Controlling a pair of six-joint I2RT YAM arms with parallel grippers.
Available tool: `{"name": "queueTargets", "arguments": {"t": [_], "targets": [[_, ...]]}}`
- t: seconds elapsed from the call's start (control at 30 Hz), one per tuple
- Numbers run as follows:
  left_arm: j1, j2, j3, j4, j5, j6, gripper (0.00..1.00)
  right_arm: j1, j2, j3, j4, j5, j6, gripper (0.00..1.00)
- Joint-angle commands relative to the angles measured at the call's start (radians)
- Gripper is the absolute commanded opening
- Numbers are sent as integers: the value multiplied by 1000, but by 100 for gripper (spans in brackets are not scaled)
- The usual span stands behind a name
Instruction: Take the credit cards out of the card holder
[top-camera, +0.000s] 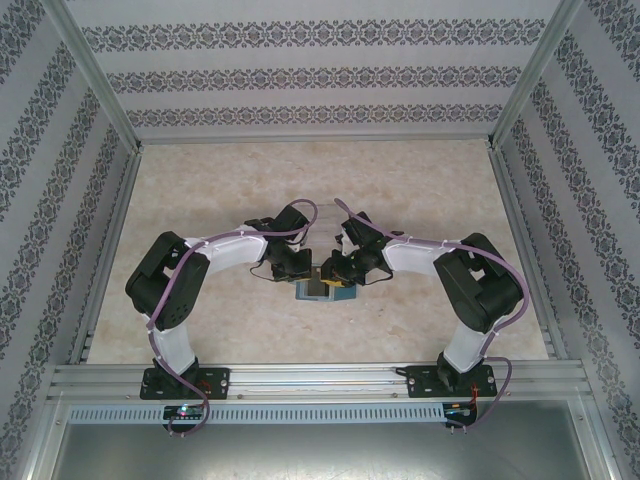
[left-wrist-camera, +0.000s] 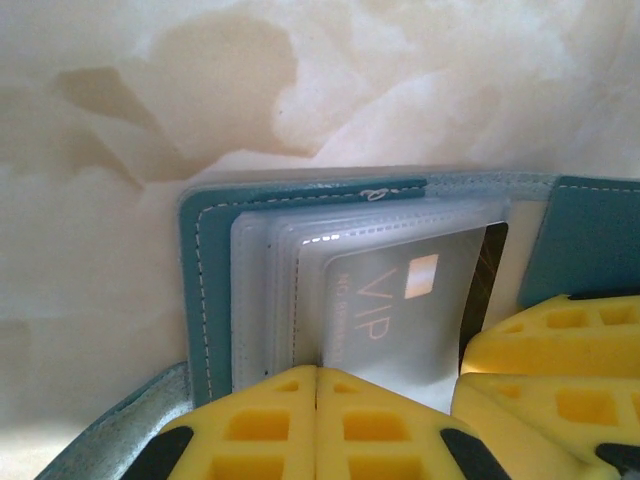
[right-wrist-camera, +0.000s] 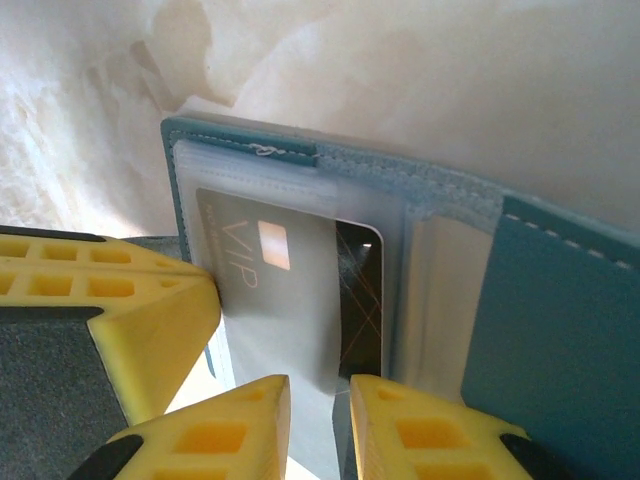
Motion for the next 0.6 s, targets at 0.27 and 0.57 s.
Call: {"name": "queueTargets", "arguments": {"t": [0.27,0.57], "targets": [[-9,-8,-24,-40,-25,-8,6,-1,-45,1,-74,54,-22,26],[-9,-22,-60,-33,-17,-24,6,-15,-102,-24,-34,43,-8,26]]}}
